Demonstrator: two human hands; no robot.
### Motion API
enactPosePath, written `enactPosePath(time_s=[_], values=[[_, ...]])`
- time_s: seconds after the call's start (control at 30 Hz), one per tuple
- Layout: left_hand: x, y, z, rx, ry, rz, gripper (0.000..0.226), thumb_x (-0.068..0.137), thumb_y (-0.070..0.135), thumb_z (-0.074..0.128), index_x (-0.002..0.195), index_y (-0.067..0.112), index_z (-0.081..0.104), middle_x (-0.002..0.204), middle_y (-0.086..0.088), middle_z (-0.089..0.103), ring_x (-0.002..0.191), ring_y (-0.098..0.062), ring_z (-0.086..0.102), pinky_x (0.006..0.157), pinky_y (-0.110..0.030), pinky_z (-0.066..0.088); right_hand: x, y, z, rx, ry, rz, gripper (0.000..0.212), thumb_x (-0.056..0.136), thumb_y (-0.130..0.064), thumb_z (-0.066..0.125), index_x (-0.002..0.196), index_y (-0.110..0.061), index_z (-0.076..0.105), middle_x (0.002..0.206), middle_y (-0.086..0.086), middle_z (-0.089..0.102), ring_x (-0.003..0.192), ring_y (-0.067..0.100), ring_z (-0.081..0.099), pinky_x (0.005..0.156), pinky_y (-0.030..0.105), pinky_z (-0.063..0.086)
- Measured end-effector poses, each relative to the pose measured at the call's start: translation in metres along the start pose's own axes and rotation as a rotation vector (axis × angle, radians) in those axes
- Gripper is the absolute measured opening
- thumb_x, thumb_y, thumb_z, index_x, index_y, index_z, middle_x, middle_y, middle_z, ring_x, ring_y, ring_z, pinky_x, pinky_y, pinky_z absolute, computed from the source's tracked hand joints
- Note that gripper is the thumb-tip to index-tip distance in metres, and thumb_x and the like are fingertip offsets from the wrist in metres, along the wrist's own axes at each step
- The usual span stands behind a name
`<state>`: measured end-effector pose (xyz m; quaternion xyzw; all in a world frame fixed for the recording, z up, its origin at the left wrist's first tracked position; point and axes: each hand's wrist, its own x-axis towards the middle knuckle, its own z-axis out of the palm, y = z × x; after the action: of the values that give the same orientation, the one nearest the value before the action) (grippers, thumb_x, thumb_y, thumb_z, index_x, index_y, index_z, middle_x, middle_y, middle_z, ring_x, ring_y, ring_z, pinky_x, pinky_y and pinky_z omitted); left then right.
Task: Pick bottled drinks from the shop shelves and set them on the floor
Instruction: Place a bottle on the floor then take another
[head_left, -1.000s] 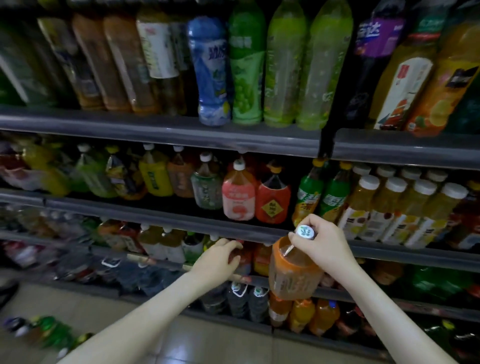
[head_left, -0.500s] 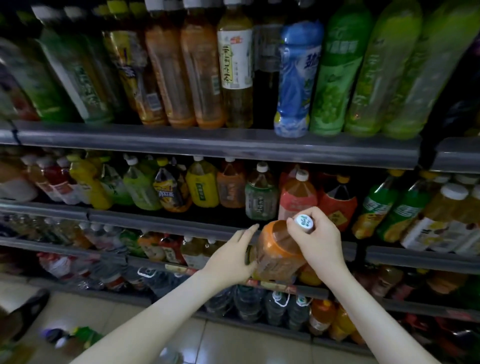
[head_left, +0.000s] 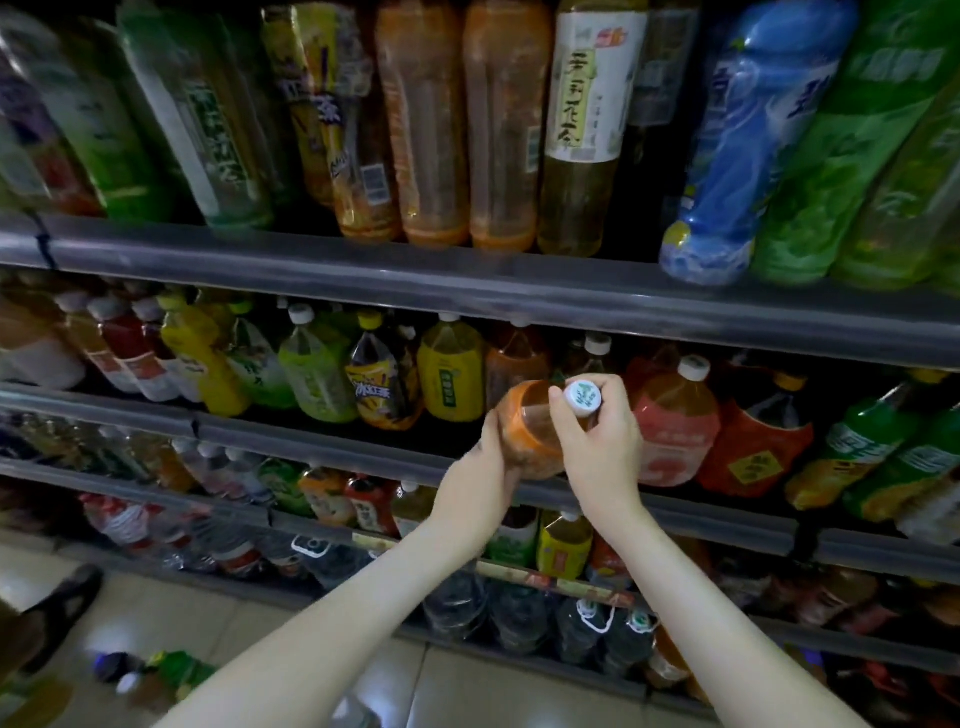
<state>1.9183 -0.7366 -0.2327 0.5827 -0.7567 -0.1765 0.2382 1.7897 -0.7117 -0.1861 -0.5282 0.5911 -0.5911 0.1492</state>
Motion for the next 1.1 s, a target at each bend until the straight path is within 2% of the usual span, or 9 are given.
enactPosePath(time_s=[0.17, 0.3, 0.4, 0.5, 0.63, 0.77, 0.9, 1.0, 1.1], values=[[0.042, -0.035, -0.001, 0.101, -0.096, 0.137, 0.064, 0.095, 0.033, 0.051, 0.147, 0.010, 0.021, 0.113, -0.013, 0.065, 0.089, -0.034, 0.065, 0.062, -0.033, 0.042, 0.007, 0.014, 0.044, -0.047, 0.075, 0.091, 0.019, 0.088, -0.025, 0.068, 0.089, -0.032, 0.051, 0.083, -0.017, 0.058, 0.080, -0.005, 0.055, 0.065, 0.010, 0.041], [0.062, -0.057, 0.005, 0.143, -0.213, 0.169, 0.067, 0.094, 0.040, 0.054, 0.144, 0.006, 0.026, 0.126, -0.013, 0.057, 0.111, -0.030, 0.058, 0.078, -0.034, 0.047, 0.012, 0.023, 0.069, -0.107, 0.066, 0.175, 0.021, 0.086, -0.028, 0.070, 0.089, -0.039, 0.052, 0.085, -0.023, 0.058, 0.082, -0.011, 0.056, 0.070, 0.011, 0.040], [0.070, -0.067, 0.002, 0.113, -0.314, 0.170, 0.071, 0.096, 0.041, 0.051, 0.146, 0.000, 0.020, 0.124, -0.018, 0.059, 0.108, -0.034, 0.061, 0.080, -0.037, 0.047, 0.030, 0.021, 0.085, -0.229, -0.001, 0.175, 0.016, 0.087, -0.030, 0.069, 0.089, -0.032, 0.053, 0.085, -0.016, 0.059, 0.080, 0.000, 0.056, 0.069, 0.019, 0.040], [0.077, -0.077, -0.008, 0.028, -0.385, 0.213, 0.057, 0.099, 0.032, 0.048, 0.142, 0.001, 0.027, 0.117, -0.022, 0.062, 0.100, -0.036, 0.062, 0.073, -0.036, 0.047, 0.053, 0.019, 0.095, -0.356, -0.091, 0.281, 0.016, 0.092, -0.033, 0.062, 0.097, -0.025, 0.049, 0.091, -0.007, 0.055, 0.087, 0.014, 0.055, 0.073, 0.026, 0.039], [0.059, -0.103, -0.025, -0.105, -0.466, 0.211, 0.058, 0.099, 0.030, 0.048, 0.149, 0.014, 0.023, 0.141, -0.015, 0.047, 0.119, -0.032, 0.054, 0.090, -0.039, 0.049, 0.045, 0.015, 0.103, -0.461, -0.047, 0.348, 0.038, 0.093, -0.033, 0.060, 0.120, -0.010, 0.047, 0.106, 0.011, 0.062, 0.100, 0.031, 0.061, 0.072, 0.031, 0.043], [0.005, -0.159, -0.042, -0.116, -0.316, 0.188, 0.051, 0.098, 0.021, 0.049, 0.146, 0.017, 0.033, 0.144, -0.007, 0.045, 0.121, -0.024, 0.052, 0.090, -0.031, 0.044, -0.021, 0.008, 0.124, -0.358, 0.032, 0.282, 0.063, 0.093, -0.029, 0.060, 0.145, -0.022, 0.025, 0.127, 0.007, 0.055, 0.109, 0.023, 0.058, 0.082, 0.032, 0.050], [-0.068, -0.236, -0.048, -0.078, -0.271, 0.007, 0.040, 0.097, 0.016, 0.046, 0.137, 0.014, 0.044, 0.129, -0.005, 0.052, 0.109, -0.025, 0.056, 0.080, -0.030, 0.042, -0.110, 0.030, 0.171, -0.406, -0.301, 0.244, 0.056, 0.095, -0.025, 0.056, 0.145, -0.021, 0.030, 0.104, -0.003, 0.052, 0.088, 0.011, 0.055, 0.067, 0.019, 0.038], [-0.124, -0.297, -0.037, -0.013, -0.368, -0.161, 0.040, 0.097, 0.017, 0.045, 0.137, 0.015, 0.044, 0.125, -0.006, 0.052, 0.109, -0.027, 0.055, 0.083, -0.034, 0.043, -0.184, 0.061, 0.209, -0.426, -0.686, 0.348, 0.049, 0.096, -0.021, 0.054, 0.142, -0.024, 0.037, 0.116, -0.003, 0.050, 0.095, 0.011, 0.055, 0.073, 0.022, 0.038], [-0.167, -0.361, -0.013, 0.037, -0.490, -0.305, 0.039, 0.098, 0.019, 0.042, 0.137, 0.020, 0.043, 0.129, -0.002, 0.050, 0.106, -0.024, 0.057, 0.081, -0.036, 0.046, -0.251, 0.102, 0.242, -0.481, -0.921, 0.472, 0.048, 0.096, -0.014, 0.052, 0.142, -0.020, 0.039, 0.126, 0.006, 0.052, 0.100, 0.017, 0.055, 0.081, 0.028, 0.042]])
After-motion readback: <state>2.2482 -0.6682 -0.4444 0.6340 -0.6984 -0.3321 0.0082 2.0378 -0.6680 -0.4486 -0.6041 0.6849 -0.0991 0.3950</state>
